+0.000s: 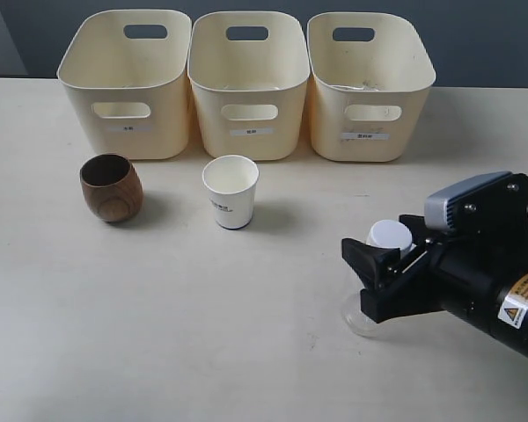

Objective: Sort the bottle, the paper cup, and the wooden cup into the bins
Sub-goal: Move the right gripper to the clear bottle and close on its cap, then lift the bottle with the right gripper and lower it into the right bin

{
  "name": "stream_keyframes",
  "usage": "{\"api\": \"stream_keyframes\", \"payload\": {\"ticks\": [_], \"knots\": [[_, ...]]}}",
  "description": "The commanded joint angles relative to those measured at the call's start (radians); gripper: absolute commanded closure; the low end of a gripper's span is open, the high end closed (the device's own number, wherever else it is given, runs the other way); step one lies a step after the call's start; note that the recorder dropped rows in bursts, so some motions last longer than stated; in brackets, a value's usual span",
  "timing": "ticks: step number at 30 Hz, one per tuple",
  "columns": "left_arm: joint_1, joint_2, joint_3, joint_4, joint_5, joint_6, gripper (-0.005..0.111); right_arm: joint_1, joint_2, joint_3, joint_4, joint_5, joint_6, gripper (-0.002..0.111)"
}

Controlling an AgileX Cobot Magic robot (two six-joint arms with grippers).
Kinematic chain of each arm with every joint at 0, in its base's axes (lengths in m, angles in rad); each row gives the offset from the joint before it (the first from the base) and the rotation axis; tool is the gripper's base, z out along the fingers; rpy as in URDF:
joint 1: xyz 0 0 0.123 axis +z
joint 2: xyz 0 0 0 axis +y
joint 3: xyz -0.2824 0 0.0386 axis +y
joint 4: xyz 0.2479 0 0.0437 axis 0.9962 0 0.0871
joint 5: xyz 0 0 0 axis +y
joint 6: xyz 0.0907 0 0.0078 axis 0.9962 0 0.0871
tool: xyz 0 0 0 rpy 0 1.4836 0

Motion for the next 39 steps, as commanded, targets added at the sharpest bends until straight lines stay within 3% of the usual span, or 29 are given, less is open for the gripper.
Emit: {"api": "stream_keyframes", "payload": {"ticks": [1,5,7,16,32,39], "knots": [[-0.003,-0.005,0.001,0.000,-0.005,-0.002,0.107,0.002,0.001,-0.006,0.021,0.012,0.002,0.037],[-0.003,-0.005,0.001,0.000,-0.005,-0.002,0.107,0.002,0.001,-0.006,0.021,0.024,0.005,0.037],[-0.003,-0.005,0.001,0.000,-0.005,-0.002,0.107,0.002,0.001,-0.006,0.021,0.031,0.005,0.043],[-0.003,-0.005,0.001,0.000,-0.005,-0.002,0.107,0.002,0.001,-0.006,0.021,0.033,0.005,0.109],[-0.003,-0.005,0.001,0.000,-0.005,-0.002,0.107,0.002,0.001,-0.010,0.175,-0.264,0.007,0.108],[-0.003,-0.005,0.001,0.000,-0.005,-0.002,0.107,0.002,0.001,-0.190,0.202,-0.249,-0.015,0.108]]}}
